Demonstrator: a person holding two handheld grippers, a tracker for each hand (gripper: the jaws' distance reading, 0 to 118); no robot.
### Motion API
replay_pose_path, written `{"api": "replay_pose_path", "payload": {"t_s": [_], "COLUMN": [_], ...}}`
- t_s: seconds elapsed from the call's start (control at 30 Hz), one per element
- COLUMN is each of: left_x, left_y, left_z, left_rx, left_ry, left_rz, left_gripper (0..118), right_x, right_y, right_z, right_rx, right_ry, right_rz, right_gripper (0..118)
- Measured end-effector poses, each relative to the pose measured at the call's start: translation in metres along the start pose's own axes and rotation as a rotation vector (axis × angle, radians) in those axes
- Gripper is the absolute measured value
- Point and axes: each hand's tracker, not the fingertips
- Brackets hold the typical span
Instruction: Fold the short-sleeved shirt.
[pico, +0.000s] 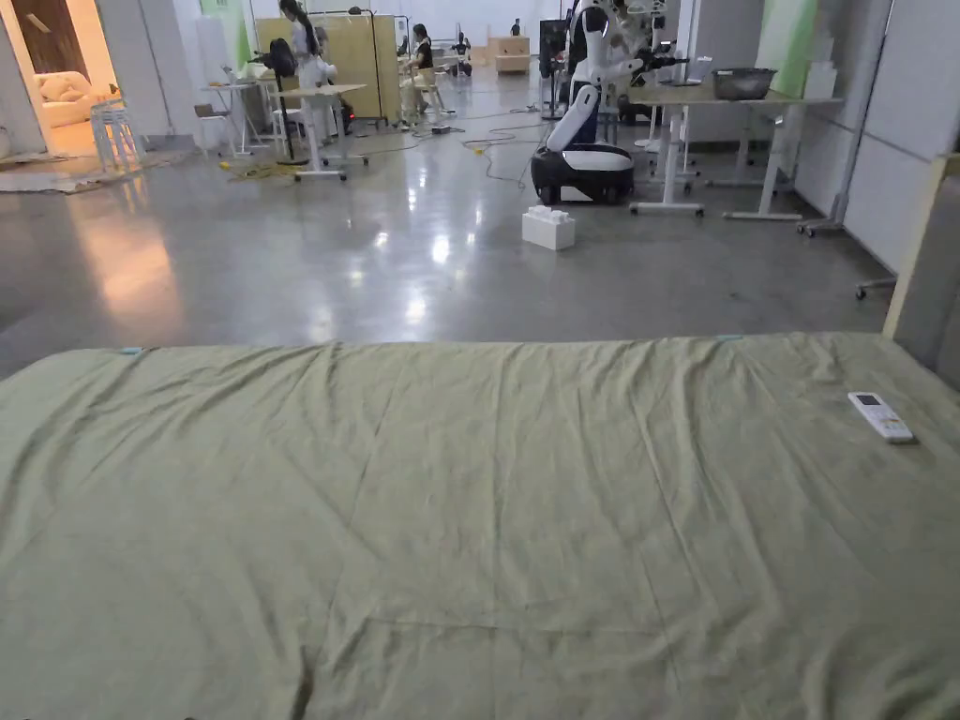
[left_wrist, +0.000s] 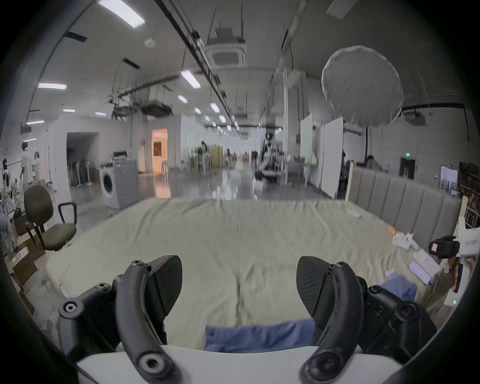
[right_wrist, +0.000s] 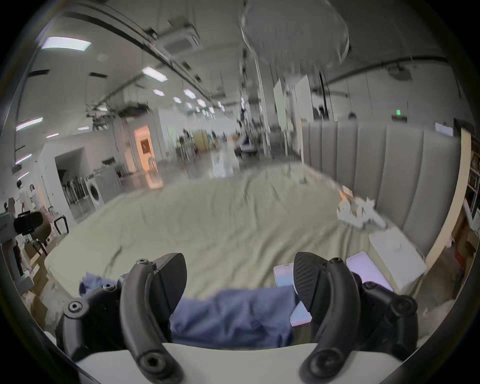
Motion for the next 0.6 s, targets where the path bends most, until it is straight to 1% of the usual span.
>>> {"api": "replay_pose_path", "payload": {"t_s": [0.07,0.13,0.2,0.23,0.27,0.3,0.33,0.37,0.4,0.43,0.47,0.5,0.53,0.57,0.6], "left_x": [0.013,0.026,0.037,0.042,0.045,0.048,0.049,0.051,0.051,0.051,0.051,0.052,0.053,0.053,0.053], "left_y": [0.011,0.020,0.029,0.031,0.033,0.034,0.033,0.033,0.034,0.034,0.035,0.035,0.034,0.036,0.036], "left_z": [0.006,0.014,0.019,0.023,0.026,0.028,0.030,0.033,0.035,0.035,0.036,0.037,0.039,0.039,0.040], "left_rx": [0.052,0.102,0.130,0.144,0.150,0.152,0.166,0.176,0.174,0.166,0.149,0.138,0.147,0.140,0.136], "left_ry": [-0.009,-0.023,-0.034,-0.035,-0.041,-0.055,-0.063,-0.067,-0.081,-0.104,-0.132,-0.150,-0.136,-0.147,-0.153], "left_rz": [0.011,-0.017,-0.059,-0.082,-0.104,-0.114,-0.120,-0.114,-0.102,-0.091,-0.080,-0.072,-0.079,-0.083,-0.087], "left_gripper": [91,90,86,78,67,50,27,16,15,7,2,2,0,0,0], "right_x": [-0.016,-0.034,-0.045,-0.048,-0.054,-0.057,-0.059,-0.062,-0.065,-0.066,-0.068,-0.070,-0.071,-0.070,-0.068], "right_y": [0.016,0.029,0.041,0.044,0.047,0.050,0.050,0.050,0.048,0.048,0.047,0.046,0.046,0.050,0.045], "right_z": [0.005,0.010,0.015,0.017,0.019,0.021,0.021,0.022,0.024,0.026,0.026,0.027,0.030,0.029,0.026], "right_rx": [0.060,0.114,0.139,0.151,0.164,0.175,0.165,0.156,0.172,0.186,0.189,0.192,0.209,0.207,0.122], "right_ry": [0.013,0.036,0.068,0.082,0.098,0.117,0.118,0.113,0.107,0.110,0.111,0.097,0.085,0.105,0.130], "right_rz": [0.052,0.106,0.123,0.124,0.123,0.126,0.119,0.112,0.121,0.133,0.134,0.133,0.144,0.162,0.084], "right_gripper": [88,88,88,86,84,81,74,63,44,12,2,1,0,0,0]}}
